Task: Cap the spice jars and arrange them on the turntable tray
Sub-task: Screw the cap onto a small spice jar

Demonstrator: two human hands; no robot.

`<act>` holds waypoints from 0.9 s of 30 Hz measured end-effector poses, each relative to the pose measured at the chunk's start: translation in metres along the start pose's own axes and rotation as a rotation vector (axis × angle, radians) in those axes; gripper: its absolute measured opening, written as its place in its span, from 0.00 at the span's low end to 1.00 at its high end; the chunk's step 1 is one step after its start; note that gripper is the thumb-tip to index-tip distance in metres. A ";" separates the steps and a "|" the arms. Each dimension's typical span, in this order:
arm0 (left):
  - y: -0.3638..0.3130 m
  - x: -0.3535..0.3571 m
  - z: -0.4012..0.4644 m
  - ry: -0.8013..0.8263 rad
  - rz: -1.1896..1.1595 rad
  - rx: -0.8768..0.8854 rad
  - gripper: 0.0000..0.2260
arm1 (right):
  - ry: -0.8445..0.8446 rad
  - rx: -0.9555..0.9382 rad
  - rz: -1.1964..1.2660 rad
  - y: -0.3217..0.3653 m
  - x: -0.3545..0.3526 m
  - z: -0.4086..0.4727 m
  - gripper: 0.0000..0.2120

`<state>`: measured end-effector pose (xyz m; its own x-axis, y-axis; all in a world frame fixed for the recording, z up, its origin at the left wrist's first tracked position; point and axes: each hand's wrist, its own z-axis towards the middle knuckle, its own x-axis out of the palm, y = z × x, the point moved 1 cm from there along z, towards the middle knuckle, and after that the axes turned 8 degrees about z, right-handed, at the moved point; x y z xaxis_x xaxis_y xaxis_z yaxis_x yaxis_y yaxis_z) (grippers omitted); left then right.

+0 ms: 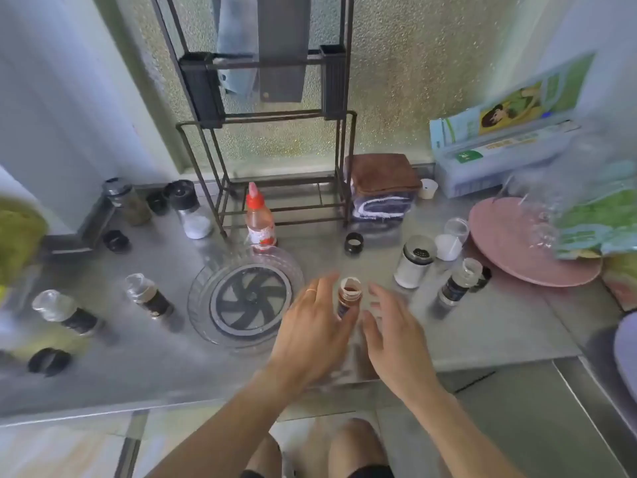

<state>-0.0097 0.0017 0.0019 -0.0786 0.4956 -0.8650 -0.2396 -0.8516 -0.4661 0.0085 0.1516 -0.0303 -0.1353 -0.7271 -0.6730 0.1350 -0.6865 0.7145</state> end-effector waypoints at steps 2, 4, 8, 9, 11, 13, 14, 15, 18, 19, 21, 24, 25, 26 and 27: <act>0.003 0.016 -0.001 -0.036 -0.101 0.012 0.21 | -0.059 -0.025 0.035 -0.008 0.011 0.001 0.19; 0.006 0.031 0.002 -0.085 -0.148 -0.012 0.18 | -0.087 -0.032 0.039 -0.013 0.018 0.008 0.18; 0.011 0.051 -0.002 -0.178 -0.193 -0.138 0.16 | -0.123 -0.038 0.087 -0.015 0.027 0.002 0.14; 0.010 0.053 -0.006 -0.198 -0.230 -0.167 0.17 | -0.119 -0.028 0.083 -0.012 0.027 -0.001 0.14; 0.006 0.051 -0.016 -0.244 -0.281 -0.199 0.17 | -0.085 -0.015 0.061 -0.006 0.025 -0.006 0.13; 0.004 0.047 -0.029 -0.279 -0.290 -0.190 0.15 | -0.041 -0.031 -0.003 0.001 0.019 -0.007 0.14; 0.004 0.045 -0.034 -0.295 -0.282 -0.179 0.15 | -0.027 -0.048 -0.040 0.003 0.017 -0.004 0.16; 0.006 0.044 -0.038 -0.311 -0.271 -0.163 0.14 | -0.017 -0.064 -0.088 0.005 0.014 0.001 0.18; 0.015 0.045 -0.044 -0.335 -0.243 -0.116 0.15 | 0.033 -0.086 -0.233 0.007 0.008 0.022 0.26; 0.019 0.046 -0.043 -0.333 -0.245 -0.114 0.15 | 0.058 -0.082 -0.270 0.008 0.008 0.032 0.28; 0.028 0.050 -0.040 -0.324 -0.260 -0.118 0.16 | 0.092 -0.090 -0.346 0.009 0.009 0.053 0.30; 0.038 0.059 -0.038 -0.306 -0.223 -0.052 0.21 | 0.125 -0.111 -0.460 0.003 0.021 0.086 0.32; 0.041 0.062 -0.037 -0.304 -0.209 -0.025 0.23 | 0.132 -0.113 -0.498 0.001 0.026 0.096 0.33; 0.042 0.064 -0.037 -0.298 -0.206 -0.014 0.24 | 0.143 -0.111 -0.538 -0.001 0.031 0.105 0.34; 0.043 0.066 -0.036 -0.290 -0.211 -0.015 0.25 | 0.160 -0.105 -0.577 -0.001 0.035 0.113 0.35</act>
<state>0.0094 -0.0080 -0.0823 -0.3011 0.6870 -0.6613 -0.2662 -0.7265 -0.6335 -0.1073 0.1275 -0.0334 -0.0670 -0.2235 -0.9724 0.1808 -0.9612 0.2084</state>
